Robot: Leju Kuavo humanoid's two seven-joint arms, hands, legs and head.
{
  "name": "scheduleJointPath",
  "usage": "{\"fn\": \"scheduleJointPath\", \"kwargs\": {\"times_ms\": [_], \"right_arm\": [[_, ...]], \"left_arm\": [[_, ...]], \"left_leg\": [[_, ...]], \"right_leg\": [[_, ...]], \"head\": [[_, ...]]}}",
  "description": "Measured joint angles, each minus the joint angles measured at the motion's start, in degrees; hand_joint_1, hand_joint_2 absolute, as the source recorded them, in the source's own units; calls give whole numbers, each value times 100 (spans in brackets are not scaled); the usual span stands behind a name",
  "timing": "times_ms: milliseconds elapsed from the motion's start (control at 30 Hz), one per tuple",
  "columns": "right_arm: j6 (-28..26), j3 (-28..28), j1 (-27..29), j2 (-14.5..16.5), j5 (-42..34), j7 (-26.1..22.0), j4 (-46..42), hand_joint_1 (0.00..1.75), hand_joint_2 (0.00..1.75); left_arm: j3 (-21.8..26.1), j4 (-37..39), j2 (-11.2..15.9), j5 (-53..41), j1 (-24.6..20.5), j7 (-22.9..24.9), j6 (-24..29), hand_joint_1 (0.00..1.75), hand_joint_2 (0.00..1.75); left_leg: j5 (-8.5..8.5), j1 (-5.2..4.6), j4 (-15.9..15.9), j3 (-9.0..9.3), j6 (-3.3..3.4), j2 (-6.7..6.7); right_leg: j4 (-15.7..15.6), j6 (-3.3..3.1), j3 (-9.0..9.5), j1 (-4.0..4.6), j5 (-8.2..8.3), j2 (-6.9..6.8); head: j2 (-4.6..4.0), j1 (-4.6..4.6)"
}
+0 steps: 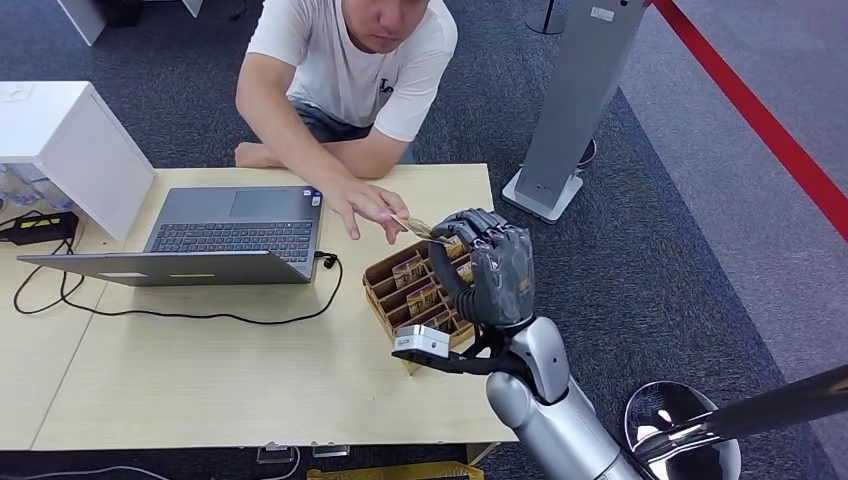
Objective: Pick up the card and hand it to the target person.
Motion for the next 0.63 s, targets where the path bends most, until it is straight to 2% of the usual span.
{"fn": "scheduleJointPath", "kwargs": {"times_ms": [100, 333, 433, 500, 633], "right_arm": [[0, -65, 2, 73, -594, -71, 183, 0, 175], [155, 31, -55, 22, -4263, -399, 466, 0, 175], [384, 104, -53, -96, -5275, -454, 464, 0, 175], [648, 130, -34, -190, -5780, -380, 420, 0, 175], [1651, 138, 82, -356, -7423, -341, 254, 0, 175]], "left_arm": [[-1, 0, 0, 22, 1, -42, 17, 0, 0], [-1, 0, 1, 203, 18, -70, 146, 0, 0], [-1, 0, 3, 256, 28, -33, 187, 0, 0], [-1, 0, 4, 284, 32, -2, 207, 0, 0], [1, 0, 4, 338, 37, 57, 222, 0, 0]], "left_leg": [[0, 0, 0, -1, 0, 0], [0, 0, 0, -2, 0, 0], [0, 0, 1, -1, 0, 0], [0, 0, 1, 0, 0, 0], [-1, 0, 1, 0, 0, 0]], "right_leg": [[0, 0, 0, 0, 0, 0], [-1, 0, -1, 0, 0, -1], [-1, 0, -1, 0, 0, 0], [-1, 0, -1, 0, 0, 0], [-1, 0, -2, 0, 0, 0]], "head": [[0, -3], [0, 1], [0, 3], [0, -1], [0, 2]]}}
